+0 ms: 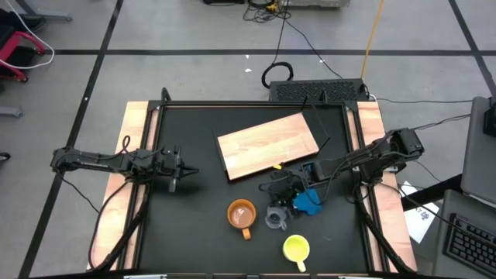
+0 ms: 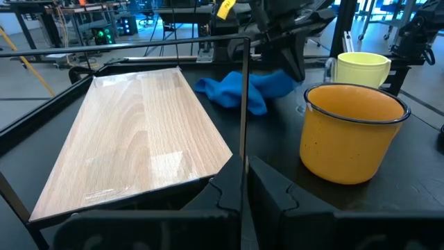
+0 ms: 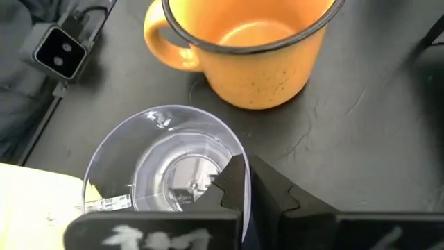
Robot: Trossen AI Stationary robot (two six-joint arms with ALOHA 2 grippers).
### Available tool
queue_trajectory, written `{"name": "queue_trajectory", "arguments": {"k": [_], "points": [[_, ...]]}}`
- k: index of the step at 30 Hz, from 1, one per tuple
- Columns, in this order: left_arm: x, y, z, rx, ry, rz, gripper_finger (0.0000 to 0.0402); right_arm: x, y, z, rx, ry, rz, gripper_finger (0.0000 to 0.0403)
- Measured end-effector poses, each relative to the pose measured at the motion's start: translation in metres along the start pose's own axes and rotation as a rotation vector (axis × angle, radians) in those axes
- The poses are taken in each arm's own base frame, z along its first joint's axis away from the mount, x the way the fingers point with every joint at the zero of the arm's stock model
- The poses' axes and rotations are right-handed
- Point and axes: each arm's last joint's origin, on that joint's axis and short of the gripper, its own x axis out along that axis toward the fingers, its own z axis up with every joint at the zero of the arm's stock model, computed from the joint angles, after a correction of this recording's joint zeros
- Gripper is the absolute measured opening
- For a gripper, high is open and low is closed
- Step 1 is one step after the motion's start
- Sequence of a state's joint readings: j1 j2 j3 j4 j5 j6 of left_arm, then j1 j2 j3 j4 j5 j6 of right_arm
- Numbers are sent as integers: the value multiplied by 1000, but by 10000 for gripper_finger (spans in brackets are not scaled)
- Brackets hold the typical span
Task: Stack small to large cups/mugs on shelf
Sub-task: Put the transparent mug on the shelf
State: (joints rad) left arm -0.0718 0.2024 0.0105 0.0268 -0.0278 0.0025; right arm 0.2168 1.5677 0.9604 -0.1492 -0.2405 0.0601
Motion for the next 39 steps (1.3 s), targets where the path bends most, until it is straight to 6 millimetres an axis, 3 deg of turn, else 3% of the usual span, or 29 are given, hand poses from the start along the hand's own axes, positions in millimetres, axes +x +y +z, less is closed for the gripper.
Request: {"name": "queue_trajectory", "arguments": {"k": [16, 25, 39], "points": [[0, 0, 0, 0, 0, 0, 24, -19, 2, 29, -29, -83, -4, 1], [0, 0, 0, 0, 0, 0, 24, -34, -2, 45, 70, -244, -3, 0], [0, 0, 0, 0, 0, 0, 24, -40, -13, 39, 106, -185, -94, 0]]}}
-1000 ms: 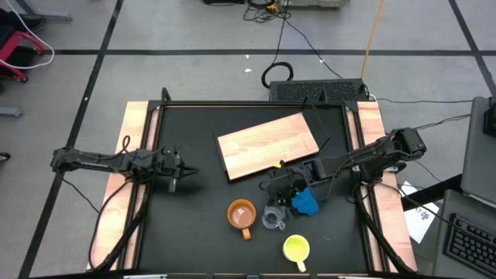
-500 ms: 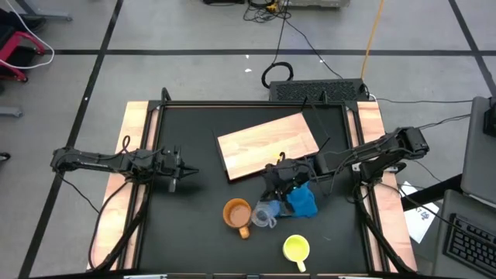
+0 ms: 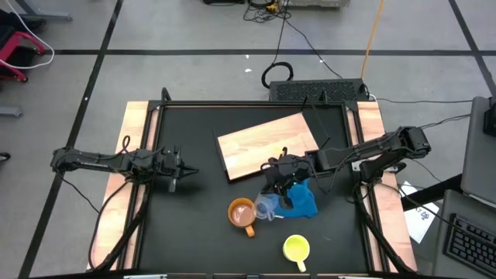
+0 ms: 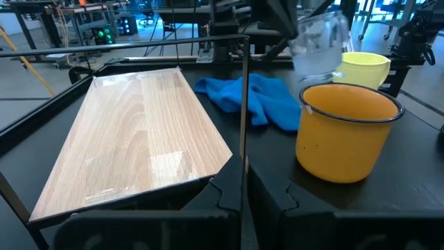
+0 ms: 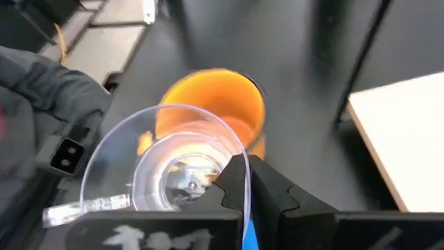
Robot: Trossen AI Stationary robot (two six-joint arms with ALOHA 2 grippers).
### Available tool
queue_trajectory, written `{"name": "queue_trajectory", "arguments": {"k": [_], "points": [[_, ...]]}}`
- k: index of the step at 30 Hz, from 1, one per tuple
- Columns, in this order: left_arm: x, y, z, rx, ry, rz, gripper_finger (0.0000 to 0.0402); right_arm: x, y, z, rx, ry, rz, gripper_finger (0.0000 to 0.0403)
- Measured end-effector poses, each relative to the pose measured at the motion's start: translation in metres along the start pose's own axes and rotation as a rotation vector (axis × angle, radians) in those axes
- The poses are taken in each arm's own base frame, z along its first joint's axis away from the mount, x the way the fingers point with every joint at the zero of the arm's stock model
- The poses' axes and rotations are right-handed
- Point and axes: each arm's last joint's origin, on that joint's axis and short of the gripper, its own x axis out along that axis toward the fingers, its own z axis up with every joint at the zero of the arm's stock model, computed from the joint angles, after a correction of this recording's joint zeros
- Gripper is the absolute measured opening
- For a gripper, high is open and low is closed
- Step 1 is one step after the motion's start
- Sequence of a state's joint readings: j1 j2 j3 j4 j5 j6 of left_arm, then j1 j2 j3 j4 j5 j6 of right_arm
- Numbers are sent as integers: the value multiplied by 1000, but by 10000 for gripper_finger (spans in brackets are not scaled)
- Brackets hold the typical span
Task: Stack small to large cups/mugs on shelf
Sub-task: Put the transparent mug on the shelf
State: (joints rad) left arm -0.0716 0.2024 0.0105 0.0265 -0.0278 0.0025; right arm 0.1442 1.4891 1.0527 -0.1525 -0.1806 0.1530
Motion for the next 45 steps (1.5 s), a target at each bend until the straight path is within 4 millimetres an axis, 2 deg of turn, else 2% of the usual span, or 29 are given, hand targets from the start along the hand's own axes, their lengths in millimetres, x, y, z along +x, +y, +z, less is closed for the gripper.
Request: {"name": "queue_trajectory", "arguments": {"k": [11, 17, 23, 45], "points": [[0, 0, 0, 0, 0, 0, 24, -14, -28, 6, 8, 105, -87, 0], [0, 0, 0, 0, 0, 0, 24, -17, -31, 8, -29, 136, -95, 0], [0, 0, 0, 0, 0, 0, 24, -19, -34, -1, -34, 223, -194, 0], [0, 0, 0, 0, 0, 0, 24, -19, -34, -1, -36, 222, -202, 0]]}}
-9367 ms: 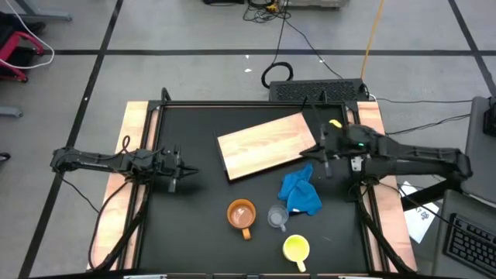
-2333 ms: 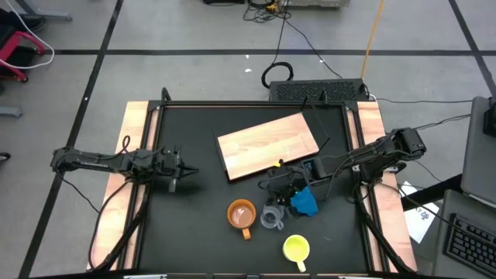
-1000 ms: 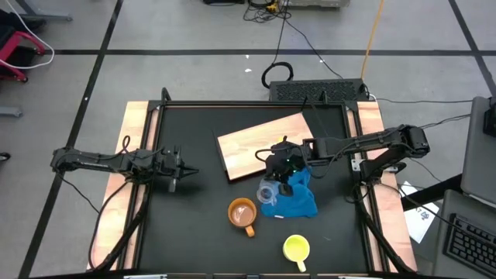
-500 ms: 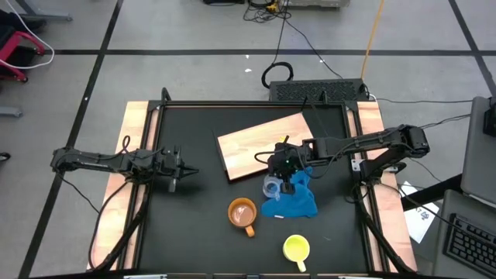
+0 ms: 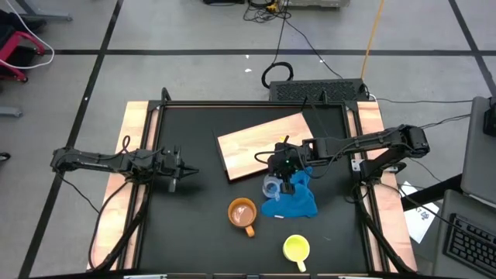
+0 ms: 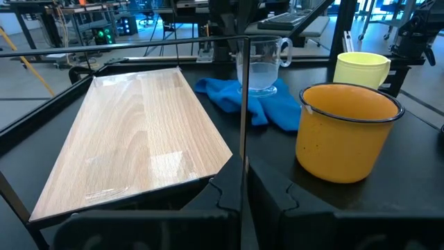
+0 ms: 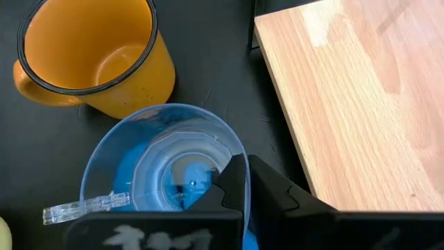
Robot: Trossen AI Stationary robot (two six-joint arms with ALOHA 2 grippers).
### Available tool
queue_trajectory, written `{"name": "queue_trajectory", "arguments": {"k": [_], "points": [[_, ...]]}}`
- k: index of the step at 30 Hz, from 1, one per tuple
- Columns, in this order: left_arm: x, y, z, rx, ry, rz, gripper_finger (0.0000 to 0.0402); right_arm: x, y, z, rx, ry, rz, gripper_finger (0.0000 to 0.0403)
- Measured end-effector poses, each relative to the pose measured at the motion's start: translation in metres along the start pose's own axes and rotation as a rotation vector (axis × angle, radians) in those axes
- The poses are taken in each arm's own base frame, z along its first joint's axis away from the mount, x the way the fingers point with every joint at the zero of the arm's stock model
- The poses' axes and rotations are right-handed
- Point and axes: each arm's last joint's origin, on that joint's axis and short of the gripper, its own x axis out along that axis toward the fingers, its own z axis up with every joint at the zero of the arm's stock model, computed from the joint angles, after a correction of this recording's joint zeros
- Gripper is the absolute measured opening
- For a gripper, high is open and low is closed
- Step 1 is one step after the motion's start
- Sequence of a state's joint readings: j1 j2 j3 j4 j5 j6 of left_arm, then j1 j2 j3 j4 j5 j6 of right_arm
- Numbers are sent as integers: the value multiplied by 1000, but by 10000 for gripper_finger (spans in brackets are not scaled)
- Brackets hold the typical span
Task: Stack small to large cups/mugs on shelf
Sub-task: Put the transparent mug on the shelf
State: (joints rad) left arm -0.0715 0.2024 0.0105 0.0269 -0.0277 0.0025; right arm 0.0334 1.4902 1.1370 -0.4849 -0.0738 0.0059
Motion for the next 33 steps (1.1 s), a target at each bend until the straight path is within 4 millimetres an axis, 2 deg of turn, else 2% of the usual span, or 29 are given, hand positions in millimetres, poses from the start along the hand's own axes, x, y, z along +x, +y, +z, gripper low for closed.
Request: {"name": "queue_trajectory", "arguments": {"k": [5, 11, 17, 28, 33], "points": [[0, 0, 0, 0, 0, 0, 24, 0, -1, 2, -5, -18, 0, 0], [0, 0, 0, 0, 0, 0, 24, -3, -15, 6, 2, -45, -26, 0], [0, 0, 0, 0, 0, 0, 24, -19, -30, 20, 1, -58, -56, 0], [0, 0, 0, 0, 1, 0, 24, -46, -57, 42, -8, -153, -9, 0], [0, 0, 0, 0, 0, 0, 24, -48, -66, 50, -18, -119, -17, 0]]}}
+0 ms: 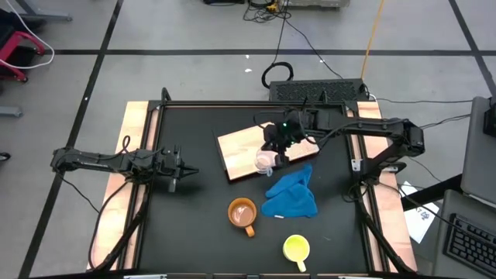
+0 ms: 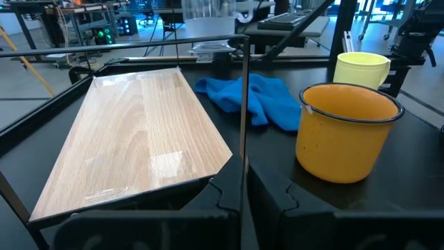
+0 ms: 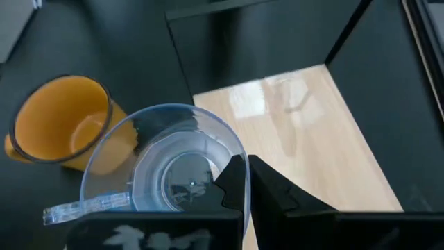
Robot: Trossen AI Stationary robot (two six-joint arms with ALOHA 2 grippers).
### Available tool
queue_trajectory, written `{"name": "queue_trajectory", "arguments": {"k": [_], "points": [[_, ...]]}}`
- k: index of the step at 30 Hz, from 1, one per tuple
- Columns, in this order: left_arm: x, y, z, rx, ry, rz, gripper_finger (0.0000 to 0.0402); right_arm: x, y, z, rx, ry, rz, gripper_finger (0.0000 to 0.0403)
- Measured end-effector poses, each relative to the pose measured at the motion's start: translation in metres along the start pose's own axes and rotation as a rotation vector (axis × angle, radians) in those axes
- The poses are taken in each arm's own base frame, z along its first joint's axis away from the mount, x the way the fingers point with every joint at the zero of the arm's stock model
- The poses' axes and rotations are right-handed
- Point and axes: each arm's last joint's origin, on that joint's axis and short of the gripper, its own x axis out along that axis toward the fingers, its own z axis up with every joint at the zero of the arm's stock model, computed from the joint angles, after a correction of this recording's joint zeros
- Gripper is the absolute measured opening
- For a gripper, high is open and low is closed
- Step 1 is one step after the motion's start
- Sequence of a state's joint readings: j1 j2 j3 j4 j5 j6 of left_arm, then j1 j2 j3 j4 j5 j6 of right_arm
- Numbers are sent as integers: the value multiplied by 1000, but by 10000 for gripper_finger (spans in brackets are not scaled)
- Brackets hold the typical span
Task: Stack small to large cups/mugs on shelf
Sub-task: Put the transparent mug on the shelf
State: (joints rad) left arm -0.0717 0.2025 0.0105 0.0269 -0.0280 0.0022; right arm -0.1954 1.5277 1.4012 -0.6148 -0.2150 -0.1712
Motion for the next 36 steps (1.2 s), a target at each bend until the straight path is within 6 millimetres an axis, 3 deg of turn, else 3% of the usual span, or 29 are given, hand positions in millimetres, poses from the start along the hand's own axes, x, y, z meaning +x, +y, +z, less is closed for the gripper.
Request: {"name": "queue_trajectory", "arguments": {"k": [18, 27, 36], "points": [[0, 0, 0, 0, 0, 0, 24, 48, -32, 36, -44, 66, 67, 0], [0, 0, 0, 0, 0, 0, 24, 63, -43, 33, -146, 99, 70, 0], [0, 0, 0, 0, 0, 0, 24, 85, -48, 29, -136, 102, 71, 0]]}}
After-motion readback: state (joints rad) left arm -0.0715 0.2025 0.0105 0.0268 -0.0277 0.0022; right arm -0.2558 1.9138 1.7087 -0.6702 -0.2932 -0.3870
